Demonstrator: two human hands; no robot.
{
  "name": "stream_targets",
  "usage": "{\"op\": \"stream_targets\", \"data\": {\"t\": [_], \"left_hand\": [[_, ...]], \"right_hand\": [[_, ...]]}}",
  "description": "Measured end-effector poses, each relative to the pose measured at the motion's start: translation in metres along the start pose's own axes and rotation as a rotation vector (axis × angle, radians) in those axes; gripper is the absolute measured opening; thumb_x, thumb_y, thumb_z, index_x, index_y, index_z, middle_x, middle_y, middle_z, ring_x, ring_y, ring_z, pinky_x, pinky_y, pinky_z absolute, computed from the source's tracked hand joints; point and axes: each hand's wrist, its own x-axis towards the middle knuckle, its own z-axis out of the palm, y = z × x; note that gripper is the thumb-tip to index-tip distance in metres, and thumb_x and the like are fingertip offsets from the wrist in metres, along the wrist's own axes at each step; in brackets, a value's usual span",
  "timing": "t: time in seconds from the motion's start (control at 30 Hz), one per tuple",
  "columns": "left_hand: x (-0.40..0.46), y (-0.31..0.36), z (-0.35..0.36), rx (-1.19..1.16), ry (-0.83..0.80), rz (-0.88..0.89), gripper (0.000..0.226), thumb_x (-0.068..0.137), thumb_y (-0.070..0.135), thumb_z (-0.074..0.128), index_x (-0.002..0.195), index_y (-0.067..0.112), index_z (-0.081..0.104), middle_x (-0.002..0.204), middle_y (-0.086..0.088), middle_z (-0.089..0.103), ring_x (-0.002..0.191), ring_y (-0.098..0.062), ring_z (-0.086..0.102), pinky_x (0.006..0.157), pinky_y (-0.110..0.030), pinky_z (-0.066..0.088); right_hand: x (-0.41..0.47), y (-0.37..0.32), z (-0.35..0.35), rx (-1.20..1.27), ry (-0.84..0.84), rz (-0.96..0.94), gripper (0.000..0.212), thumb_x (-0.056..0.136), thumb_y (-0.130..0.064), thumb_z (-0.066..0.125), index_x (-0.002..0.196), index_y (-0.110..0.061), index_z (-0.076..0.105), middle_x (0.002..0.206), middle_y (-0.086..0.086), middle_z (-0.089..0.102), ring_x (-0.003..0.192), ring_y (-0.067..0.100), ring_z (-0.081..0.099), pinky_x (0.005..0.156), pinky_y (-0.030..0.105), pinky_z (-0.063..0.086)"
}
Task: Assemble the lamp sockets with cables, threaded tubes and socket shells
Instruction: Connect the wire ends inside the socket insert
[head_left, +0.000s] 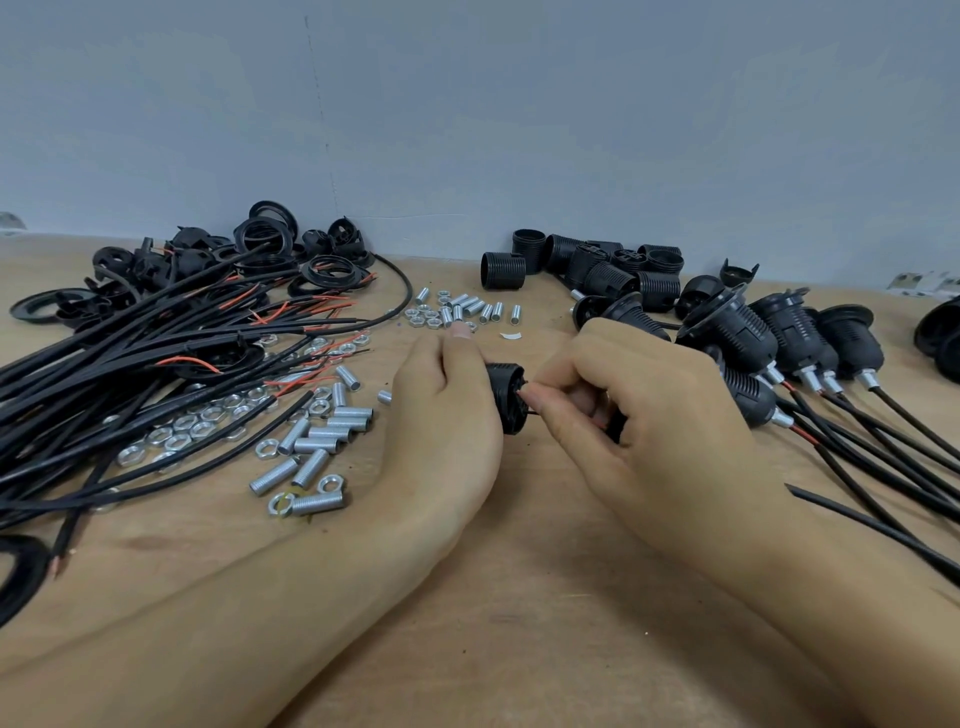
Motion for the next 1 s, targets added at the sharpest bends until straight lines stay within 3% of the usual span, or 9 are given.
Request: {"op": "stream_targets", "data": {"t": [0.4,0.47,0.63,0.77,0.9,1.0], "left_hand": [[0.0041,-0.0029,-0.0001,-0.117,-0.053,-0.037,0.054,0.104,0.035,0.041,0.052,0.035,0.054,0.048,0.012,0.047,0.046,-0.007,0.046,0.042,-0.023,0.037],[0.0041,-0.0033,-0.0002,-0.091,-0.045,-0.008,0.051,0.103,0.037,0.042,0.053,0.034,0.052,0.048,0.013,0.045,0.049,-0.008,0.045,0.044,-0.025,0.038],[0.0020,-0.0028,-0.0006,0.008,-0.034,0.066,0.036,0.090,0.049,0.036,0.062,0.028,0.048,0.054,0.012,0.043,0.063,-0.018,0.044,0.063,-0.045,0.040],[0.0026,-0.0025,-0.0010,0.014,-0.031,0.055,0.036,0.087,0.049,0.035,0.060,0.031,0.050,0.051,0.013,0.044,0.063,-0.019,0.045,0.063,-0.045,0.040],[0.0036,-0.0045,-0.0020,0.010,-0.019,0.061,0.041,0.099,0.039,0.037,0.061,0.025,0.047,0.053,0.012,0.043,0.063,-0.018,0.045,0.063,-0.044,0.039],[0.0040,-0.0033,-0.0010,0.008,-0.040,0.067,0.038,0.092,0.043,0.037,0.062,0.023,0.048,0.055,0.009,0.044,0.064,-0.020,0.045,0.064,-0.045,0.038]], "right_hand": [[-0.0017,-0.0001,0.0032,0.140,0.038,0.123,0.018,0.090,-0.024,0.060,0.077,-0.013,0.065,0.064,0.000,0.053,0.063,0.019,0.051,0.058,0.033,0.042],[-0.0014,0.0000,0.0032,0.120,0.038,0.108,0.017,0.089,-0.023,0.061,0.077,-0.012,0.065,0.065,0.000,0.054,0.063,0.018,0.051,0.058,0.033,0.043],[-0.0019,0.0004,0.0026,0.029,0.045,0.024,0.016,0.090,-0.017,0.062,0.077,-0.008,0.064,0.068,-0.004,0.050,0.063,0.016,0.048,0.058,0.037,0.044],[-0.0026,0.0000,0.0043,0.034,0.053,0.014,0.016,0.090,-0.016,0.062,0.076,-0.007,0.064,0.068,-0.004,0.050,0.063,0.016,0.047,0.059,0.036,0.043],[-0.0028,-0.0003,0.0046,0.065,0.050,0.000,0.016,0.090,-0.014,0.062,0.076,-0.006,0.064,0.067,-0.001,0.051,0.062,0.018,0.048,0.058,0.036,0.043],[-0.0031,-0.0006,0.0041,0.084,0.058,0.004,0.016,0.090,-0.015,0.062,0.077,-0.006,0.064,0.066,0.001,0.051,0.062,0.019,0.049,0.058,0.035,0.043]]}}
